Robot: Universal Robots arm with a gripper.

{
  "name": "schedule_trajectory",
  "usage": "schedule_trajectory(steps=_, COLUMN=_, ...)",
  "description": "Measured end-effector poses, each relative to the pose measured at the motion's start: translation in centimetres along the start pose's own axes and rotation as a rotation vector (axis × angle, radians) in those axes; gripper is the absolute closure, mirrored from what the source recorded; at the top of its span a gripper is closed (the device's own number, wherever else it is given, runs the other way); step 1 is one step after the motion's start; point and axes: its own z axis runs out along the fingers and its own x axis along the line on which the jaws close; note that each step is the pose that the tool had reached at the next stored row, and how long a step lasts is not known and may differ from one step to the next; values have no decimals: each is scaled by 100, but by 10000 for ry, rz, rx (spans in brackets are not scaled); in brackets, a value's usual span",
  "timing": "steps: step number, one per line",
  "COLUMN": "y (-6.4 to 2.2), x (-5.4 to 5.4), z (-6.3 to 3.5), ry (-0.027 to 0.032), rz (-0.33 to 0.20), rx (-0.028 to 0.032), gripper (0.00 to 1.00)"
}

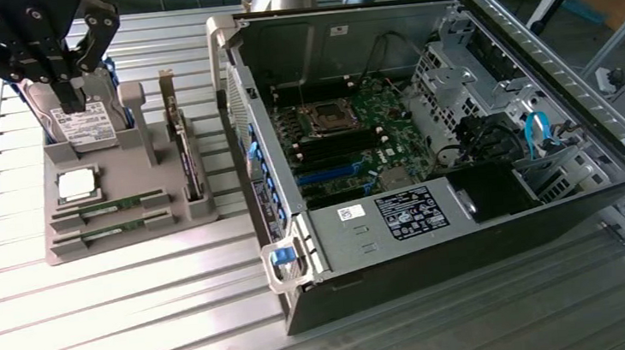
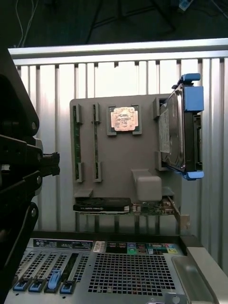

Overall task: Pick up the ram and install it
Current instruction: 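Pick up the ram and move it above insertion slot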

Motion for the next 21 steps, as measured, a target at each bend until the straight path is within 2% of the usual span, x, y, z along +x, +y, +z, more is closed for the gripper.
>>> schedule_trajectory(steps=21, y=0, x=0, z=0, ry=-22, rz=-595, rx=59, gripper=90)
